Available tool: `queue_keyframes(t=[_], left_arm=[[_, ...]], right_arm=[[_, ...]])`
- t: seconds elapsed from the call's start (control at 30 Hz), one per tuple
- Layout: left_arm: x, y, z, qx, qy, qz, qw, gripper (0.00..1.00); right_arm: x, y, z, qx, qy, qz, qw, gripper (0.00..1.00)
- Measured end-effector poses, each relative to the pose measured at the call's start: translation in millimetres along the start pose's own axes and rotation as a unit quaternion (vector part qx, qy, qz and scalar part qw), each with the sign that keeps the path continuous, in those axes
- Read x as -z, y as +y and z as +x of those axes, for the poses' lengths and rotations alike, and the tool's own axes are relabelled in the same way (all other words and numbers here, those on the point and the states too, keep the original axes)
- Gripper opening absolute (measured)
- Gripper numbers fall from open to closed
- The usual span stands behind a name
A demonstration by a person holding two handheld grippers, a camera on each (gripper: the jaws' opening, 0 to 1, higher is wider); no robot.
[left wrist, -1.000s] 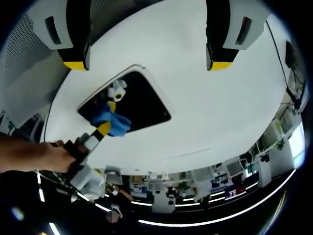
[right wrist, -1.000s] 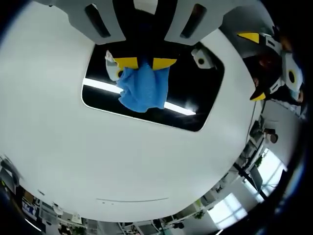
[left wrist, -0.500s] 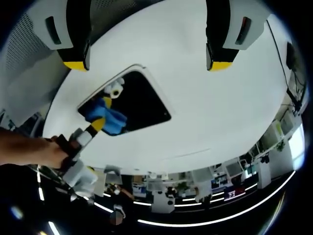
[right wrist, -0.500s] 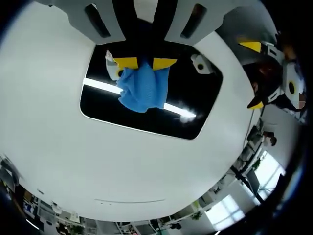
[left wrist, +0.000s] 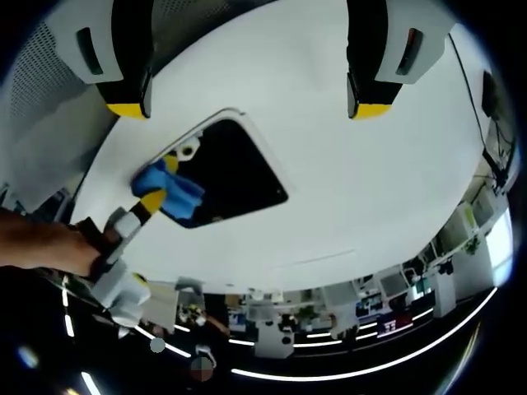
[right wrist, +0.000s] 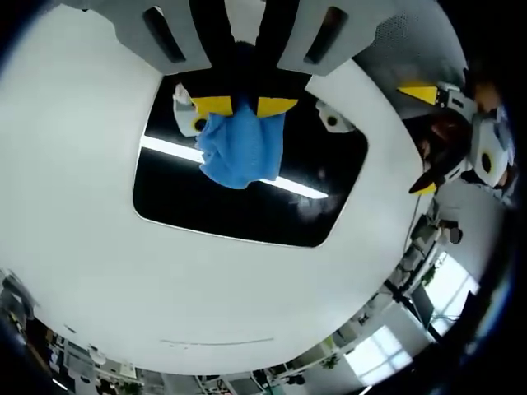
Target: Wipe the mirror surface with the cleaning cloth until all visible marks leave the cleaned area.
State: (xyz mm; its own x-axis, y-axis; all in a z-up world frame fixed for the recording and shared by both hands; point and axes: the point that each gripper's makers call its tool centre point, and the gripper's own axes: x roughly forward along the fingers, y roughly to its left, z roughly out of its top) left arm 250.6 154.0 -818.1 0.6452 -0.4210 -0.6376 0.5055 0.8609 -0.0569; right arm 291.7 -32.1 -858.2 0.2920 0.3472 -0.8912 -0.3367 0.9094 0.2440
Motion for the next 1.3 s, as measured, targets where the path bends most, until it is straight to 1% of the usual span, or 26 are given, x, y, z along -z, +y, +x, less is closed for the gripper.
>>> queue_keyframes(t=[0.17,0.27,0.43,0.67,1.3], left_arm=[[0.6,-1.2,-0.2,0.003,0.002,0.0,1.0,0.99],[-1.3,1.3,-1.1,-0.004,-0.003,0.0,1.0,0.99],[-0.3,0.6,-0.3,-0.001,-0.001,-0.001,1.0,0.99],[-2.1,2.2,-1.5,-0.006,-0.005,0.003,1.0,0.99],[-1.7,1.7,-1.3,-0.006,-0.005,0.002,1.0,0.99]], right_arm=[[7.9,2.8,-3.3,-0.002,0.0,-0.001,1.0,0.02],[10.8,4.0,-4.5,-0.003,0.0,-0.002,1.0,0.02],[15.2,5.5,-6.4,-0.005,-0.001,-0.001,1.0,0.02],[24.2,8.7,-10.3,-0.011,-0.001,0.0,0.9999,0.02],[24.2,8.0,-10.1,-0.016,-0.001,0.004,0.9999,0.02]])
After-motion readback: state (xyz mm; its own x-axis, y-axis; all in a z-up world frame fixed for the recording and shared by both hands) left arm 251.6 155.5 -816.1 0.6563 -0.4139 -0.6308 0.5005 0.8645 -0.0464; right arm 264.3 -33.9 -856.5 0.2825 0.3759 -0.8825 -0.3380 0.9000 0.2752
